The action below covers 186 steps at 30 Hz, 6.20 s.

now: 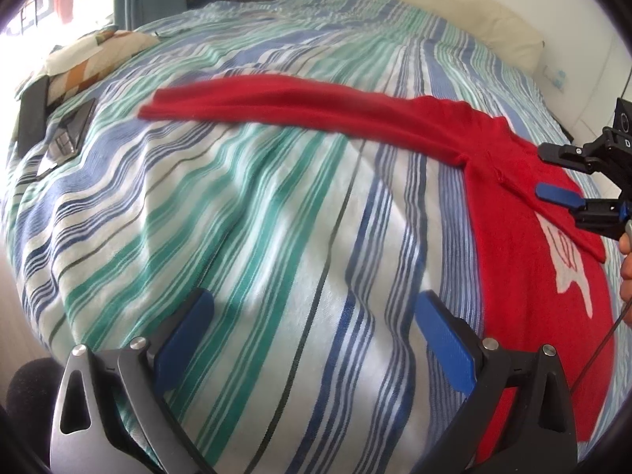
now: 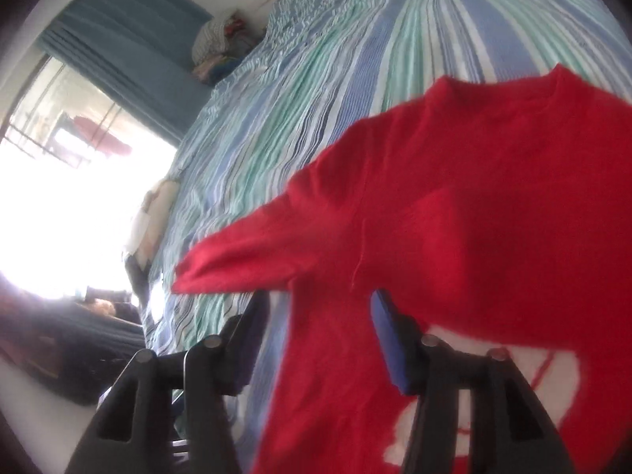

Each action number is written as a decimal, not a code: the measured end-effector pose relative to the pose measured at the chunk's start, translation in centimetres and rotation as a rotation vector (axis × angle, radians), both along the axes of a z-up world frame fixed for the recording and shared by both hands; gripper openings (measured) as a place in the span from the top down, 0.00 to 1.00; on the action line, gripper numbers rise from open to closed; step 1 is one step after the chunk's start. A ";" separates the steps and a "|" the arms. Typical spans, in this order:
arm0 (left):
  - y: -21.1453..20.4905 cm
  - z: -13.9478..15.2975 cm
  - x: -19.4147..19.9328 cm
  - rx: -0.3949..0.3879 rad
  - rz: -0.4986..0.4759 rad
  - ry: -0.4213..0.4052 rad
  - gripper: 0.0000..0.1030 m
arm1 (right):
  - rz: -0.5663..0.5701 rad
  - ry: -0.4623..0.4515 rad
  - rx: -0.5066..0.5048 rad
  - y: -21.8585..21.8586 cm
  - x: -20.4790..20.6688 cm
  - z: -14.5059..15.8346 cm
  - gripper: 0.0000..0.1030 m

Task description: Fold small clothes

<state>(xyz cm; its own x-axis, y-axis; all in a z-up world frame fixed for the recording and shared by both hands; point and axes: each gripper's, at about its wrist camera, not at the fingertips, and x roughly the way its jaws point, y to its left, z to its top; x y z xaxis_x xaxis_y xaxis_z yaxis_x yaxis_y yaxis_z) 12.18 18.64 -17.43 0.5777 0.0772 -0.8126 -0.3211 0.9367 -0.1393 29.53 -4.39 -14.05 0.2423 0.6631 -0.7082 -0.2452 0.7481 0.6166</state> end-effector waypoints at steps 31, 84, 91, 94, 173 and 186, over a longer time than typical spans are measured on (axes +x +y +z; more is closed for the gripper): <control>-2.1 -1.4 0.4 0.146 -0.037 0.056 0.01 | -0.442 0.009 -0.166 -27.1 -2.0 -2.0 0.75; 21.6 -1.2 10.7 -0.308 0.394 -0.006 0.25 | -0.124 -0.204 -0.512 -14.1 -27.1 -3.9 0.44; 21.0 2.4 11.5 -0.244 0.338 -0.046 0.95 | -0.122 -0.211 -0.541 -13.3 -27.2 -4.0 0.39; 17.5 7.9 12.8 -0.139 0.204 -0.103 0.95 | -0.123 -0.213 -0.530 -13.5 -27.4 -4.0 0.38; -17.4 -0.4 -2.0 0.141 -0.481 0.041 0.05 | -0.198 -0.263 -0.591 -15.6 -27.1 -3.4 0.33; -15.1 4.3 -2.8 0.070 -0.378 -0.126 0.06 | -0.206 -0.479 -0.623 -13.9 -29.5 0.1 0.33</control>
<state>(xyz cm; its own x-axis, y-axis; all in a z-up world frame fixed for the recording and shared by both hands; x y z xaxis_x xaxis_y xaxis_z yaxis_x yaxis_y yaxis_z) 9.37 3.56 -13.10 0.6710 -0.1071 -0.7336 0.0636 0.9942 -0.0869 0.08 -18.29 -13.90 0.6866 0.0908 -0.7213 -0.1971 0.9783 -0.0645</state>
